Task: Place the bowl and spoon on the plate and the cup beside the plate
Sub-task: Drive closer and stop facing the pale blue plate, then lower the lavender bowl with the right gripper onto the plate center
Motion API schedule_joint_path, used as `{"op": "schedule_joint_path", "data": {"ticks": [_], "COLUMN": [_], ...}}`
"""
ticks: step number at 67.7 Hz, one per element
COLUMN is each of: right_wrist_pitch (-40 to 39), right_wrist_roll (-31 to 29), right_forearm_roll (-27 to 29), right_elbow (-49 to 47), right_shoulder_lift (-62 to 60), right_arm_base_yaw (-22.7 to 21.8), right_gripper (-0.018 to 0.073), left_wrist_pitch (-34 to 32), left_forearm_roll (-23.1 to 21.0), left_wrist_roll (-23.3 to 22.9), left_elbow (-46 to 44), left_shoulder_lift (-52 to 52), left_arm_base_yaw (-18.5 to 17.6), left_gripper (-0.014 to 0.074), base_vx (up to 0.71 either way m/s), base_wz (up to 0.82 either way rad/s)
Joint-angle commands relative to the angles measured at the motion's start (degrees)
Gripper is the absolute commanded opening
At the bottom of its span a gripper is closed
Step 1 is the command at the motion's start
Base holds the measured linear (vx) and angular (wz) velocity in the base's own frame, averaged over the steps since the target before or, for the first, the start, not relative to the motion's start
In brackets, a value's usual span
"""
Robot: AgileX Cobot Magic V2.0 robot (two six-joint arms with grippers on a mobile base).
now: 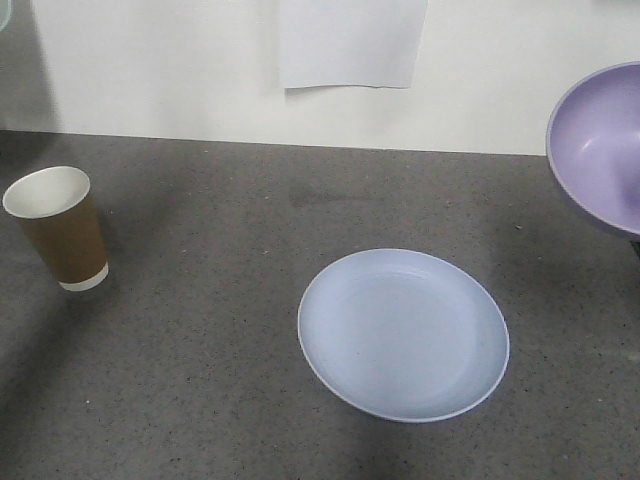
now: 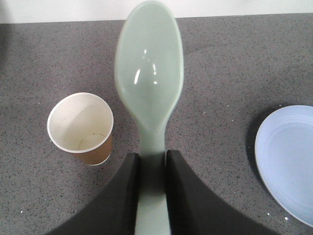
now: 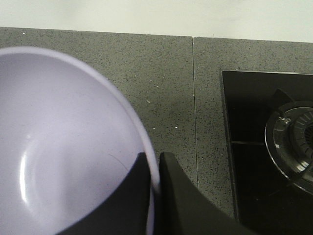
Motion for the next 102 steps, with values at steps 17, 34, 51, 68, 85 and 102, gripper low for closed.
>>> {"op": "schedule_joint_path", "data": {"ticks": [17, 34, 51, 68, 85, 102], "right_wrist_pitch": [-3.8, -3.8, -3.8, -3.8, -2.7, -0.7], "right_wrist_roll": [-0.4, -0.4, -0.4, -0.4, -2.4, -13.4], "right_forearm_roll": [-0.6, -0.6, -0.6, -0.6, 3.2, 17.4], "right_elbow": [-1.7, -1.7, -1.7, -1.7, -1.7, -1.7], "right_shoulder_lift": [-0.8, -0.8, -0.8, -0.8, 0.4, 7.5], "right_arm_base_yaw": [-0.4, -0.4, -0.4, -0.4, -0.4, -0.4], "right_gripper": [-0.0011, -0.0011, -0.0011, -0.0011, -0.0009, -0.0006], "left_wrist_pitch": [-1.4, -1.4, -1.4, -1.4, -1.4, -1.4], "left_forearm_roll": [-0.5, -0.5, -0.5, -0.5, -0.5, -0.5], "left_wrist_roll": [0.0, 0.0, 0.0, 0.0, 0.0, 0.0], "left_elbow": [-1.8, -1.8, -1.8, -1.8, -1.8, -1.8], "left_shoulder_lift": [-1.5, -1.5, -1.5, -1.5, -1.5, -1.5], "left_arm_base_yaw": [0.0, 0.0, 0.0, 0.0, 0.0, 0.0], "left_gripper": [-0.0006, -0.0006, -0.0006, -0.0006, -0.0006, -0.0006], "base_vx": [0.0, 0.0, 0.0, 0.0, 0.0, 0.0], "base_wz": [0.0, 0.0, 0.0, 0.0, 0.0, 0.0]}}
